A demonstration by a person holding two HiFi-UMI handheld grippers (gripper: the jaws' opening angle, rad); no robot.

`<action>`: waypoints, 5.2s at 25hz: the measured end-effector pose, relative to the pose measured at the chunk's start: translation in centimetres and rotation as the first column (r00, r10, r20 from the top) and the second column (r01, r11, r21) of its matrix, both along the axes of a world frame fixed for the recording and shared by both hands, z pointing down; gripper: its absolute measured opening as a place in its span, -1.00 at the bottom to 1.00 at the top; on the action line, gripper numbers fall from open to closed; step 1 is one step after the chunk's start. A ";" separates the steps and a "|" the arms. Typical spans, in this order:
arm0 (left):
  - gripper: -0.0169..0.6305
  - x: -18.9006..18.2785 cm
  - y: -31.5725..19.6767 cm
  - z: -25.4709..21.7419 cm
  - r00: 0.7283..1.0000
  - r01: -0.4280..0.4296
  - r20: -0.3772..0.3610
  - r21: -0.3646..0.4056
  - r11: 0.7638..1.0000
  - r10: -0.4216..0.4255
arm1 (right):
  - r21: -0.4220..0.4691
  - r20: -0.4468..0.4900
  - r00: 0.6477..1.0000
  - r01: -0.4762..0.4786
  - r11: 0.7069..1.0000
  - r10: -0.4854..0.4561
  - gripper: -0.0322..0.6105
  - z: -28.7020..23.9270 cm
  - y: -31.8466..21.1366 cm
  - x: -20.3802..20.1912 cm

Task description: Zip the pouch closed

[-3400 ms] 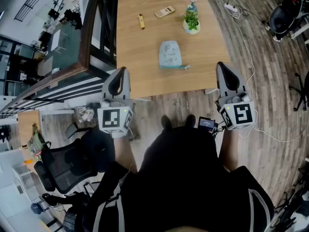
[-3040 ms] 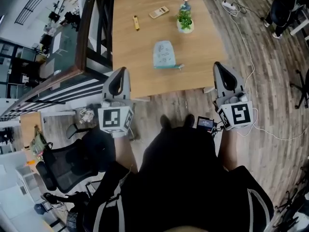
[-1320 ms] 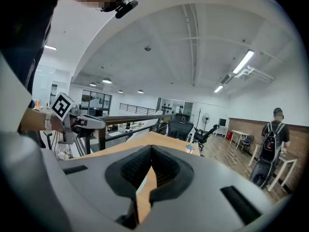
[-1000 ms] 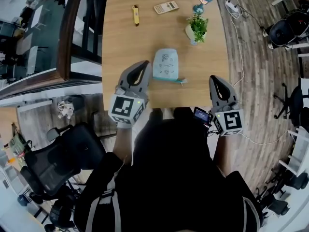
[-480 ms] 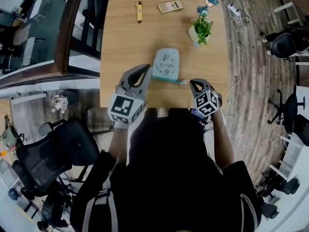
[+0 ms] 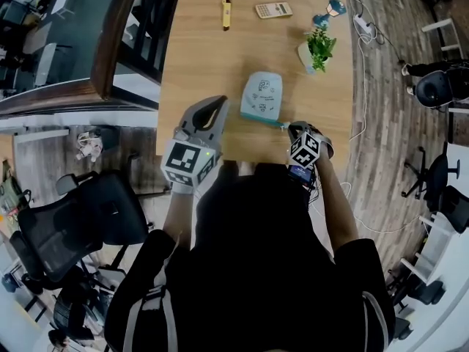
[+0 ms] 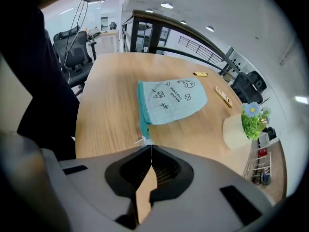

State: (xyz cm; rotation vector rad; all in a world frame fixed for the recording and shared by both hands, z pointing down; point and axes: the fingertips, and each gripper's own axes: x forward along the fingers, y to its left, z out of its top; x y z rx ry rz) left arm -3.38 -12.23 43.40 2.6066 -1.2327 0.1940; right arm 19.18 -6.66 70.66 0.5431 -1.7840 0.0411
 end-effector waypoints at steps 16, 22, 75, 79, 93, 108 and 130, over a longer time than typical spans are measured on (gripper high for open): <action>-0.95 -1.8 -0.2 -0.1 1.000 0.012 -0.005 0.002 1.000 -0.012 | 0.013 -0.259 0.933 0.262 0.965 -0.250 -0.51 2.4 -0.1 0.4; -0.95 -2.7 -0.3 -0.2 1.000 0.031 -0.006 0.008 1.000 -0.030 | -0.008 -0.294 0.912 0.298 0.955 -0.287 -0.55 2.9 -0.5 0.3; -0.95 10.6 4.7 -7.0 0.950 -0.302 0.006 0.291 0.908 0.314 | 0.121 0.746 0.629 -0.450 0.885 0.218 -0.83 -34.0 -2.4 -10.9; -0.95 10.3 5.2 -8.6 0.958 -0.274 0.025 0.382 0.883 0.287 | 0.195 0.721 0.676 -0.411 0.890 0.154 -0.83 -36.3 -1.9 -11.1; -0.95 11.7 6.2 -10.5 0.952 -0.248 -0.044 0.468 0.848 0.303 | 0.745 -0.292 0.956 0.254 0.617 -0.041 -0.83 -39.7 -2.0 -8.1; -0.87 11.3 6.0 -12.0 0.952 -0.198 -0.115 0.477 0.856 0.285 | 0.734 -0.218 0.975 0.199 0.650 -0.053 -0.83 -40.2 -1.2 -9.6; -0.94 10.4 6.0 -12.6 0.959 -0.182 -0.109 0.474 0.861 0.262 | 0.732 -0.109 0.992 0.119 0.671 -0.057 -0.83 -40.2 -0.5 -10.7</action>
